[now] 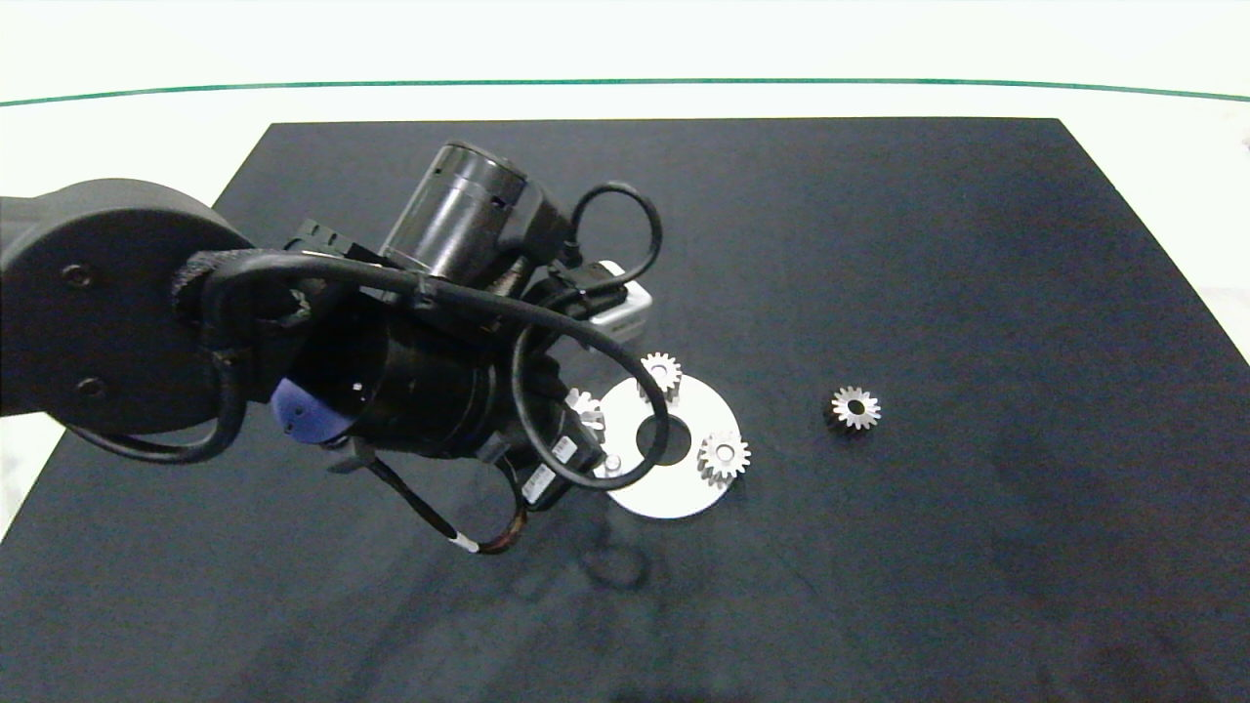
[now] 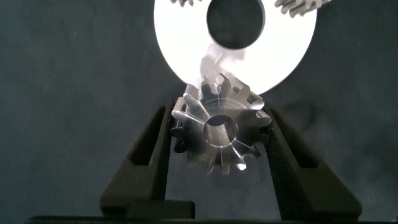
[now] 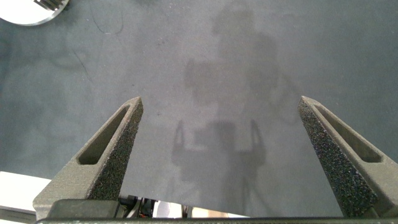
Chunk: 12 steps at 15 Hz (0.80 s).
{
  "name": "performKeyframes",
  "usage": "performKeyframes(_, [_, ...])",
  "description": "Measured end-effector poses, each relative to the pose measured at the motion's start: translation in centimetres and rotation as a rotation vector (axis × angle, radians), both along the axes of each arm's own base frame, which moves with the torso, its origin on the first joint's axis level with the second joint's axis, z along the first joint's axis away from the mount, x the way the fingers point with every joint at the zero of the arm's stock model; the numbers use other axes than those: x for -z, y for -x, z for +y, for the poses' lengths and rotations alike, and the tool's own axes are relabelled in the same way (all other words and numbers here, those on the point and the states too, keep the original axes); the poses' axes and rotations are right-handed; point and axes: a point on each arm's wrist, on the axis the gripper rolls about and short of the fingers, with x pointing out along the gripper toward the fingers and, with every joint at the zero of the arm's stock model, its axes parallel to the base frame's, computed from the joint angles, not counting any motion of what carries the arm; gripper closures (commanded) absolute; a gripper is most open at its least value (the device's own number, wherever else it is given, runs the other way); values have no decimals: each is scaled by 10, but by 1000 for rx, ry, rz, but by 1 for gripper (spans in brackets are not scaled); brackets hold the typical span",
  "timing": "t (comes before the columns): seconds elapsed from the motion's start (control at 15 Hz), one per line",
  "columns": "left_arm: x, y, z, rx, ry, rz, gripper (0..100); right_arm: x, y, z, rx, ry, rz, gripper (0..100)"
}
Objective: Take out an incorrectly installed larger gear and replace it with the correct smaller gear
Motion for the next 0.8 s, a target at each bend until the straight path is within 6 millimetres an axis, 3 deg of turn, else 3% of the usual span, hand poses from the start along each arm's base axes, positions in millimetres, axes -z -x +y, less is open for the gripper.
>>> performKeyframes(0.33, [12,-9,39,-118,-28,46,72,2,1,0,0,0,0,0])
performKeyframes(0.8, [20,-17,52,-187,42,114,72,4,1,0,3,1,7,0])
